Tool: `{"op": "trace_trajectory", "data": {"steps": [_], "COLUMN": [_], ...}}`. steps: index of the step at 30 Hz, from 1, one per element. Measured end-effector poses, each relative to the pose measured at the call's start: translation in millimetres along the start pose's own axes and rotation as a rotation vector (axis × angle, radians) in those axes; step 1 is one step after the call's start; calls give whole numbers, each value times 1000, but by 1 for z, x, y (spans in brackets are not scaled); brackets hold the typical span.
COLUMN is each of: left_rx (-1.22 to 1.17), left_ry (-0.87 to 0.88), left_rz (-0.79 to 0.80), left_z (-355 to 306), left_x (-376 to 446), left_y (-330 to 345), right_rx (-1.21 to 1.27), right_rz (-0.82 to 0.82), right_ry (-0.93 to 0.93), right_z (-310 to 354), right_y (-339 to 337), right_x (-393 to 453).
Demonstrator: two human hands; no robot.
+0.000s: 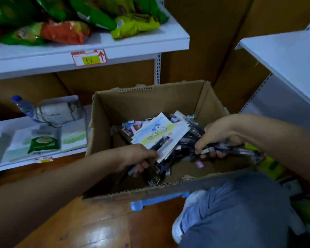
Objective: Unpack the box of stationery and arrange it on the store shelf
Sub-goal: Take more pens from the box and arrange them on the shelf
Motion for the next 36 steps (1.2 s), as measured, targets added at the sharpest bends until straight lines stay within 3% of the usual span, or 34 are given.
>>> {"op": "trace_trajectory", "data": {"steps": [6,14,19,23,27,33,36], "left_rx": [-436,-667,-686,-628,-465,-290,-133], "left_ry": [30,247,496,624,712,709,703], "left_rz": [-62,-214,-133,151,402,704,746], "left_z": [-18,-59,-135,-216,-277,-300,-298], "left_x": [-23,-62,-90,-114,-144,-184,-190], "left_y": [-10,-13,26,120,259,470,550], "right_rx": [160,254,313,505,672,884,975], "right_rz": [-110,-302,-679,-906,-1124,-1414,-1529], "right_ry": [-138,-489,-624,-670,-594,-276,-140], "right_z": [0,0,-36,-127,-254,-437,-508], "right_y": [-8,4,-6,-7,16,89,114], "right_x": [-52,-102,-162,-228,-284,-335,-342]}}
Point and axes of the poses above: each hand's wrist, its own x-axis towards the middle knuckle, its own y-axis out of the palm, z = x × y, the point moved 5 cm from there along x, towards the middle knuckle, and after that the axes turned 1 degree about -z, right-handed, at the moved point
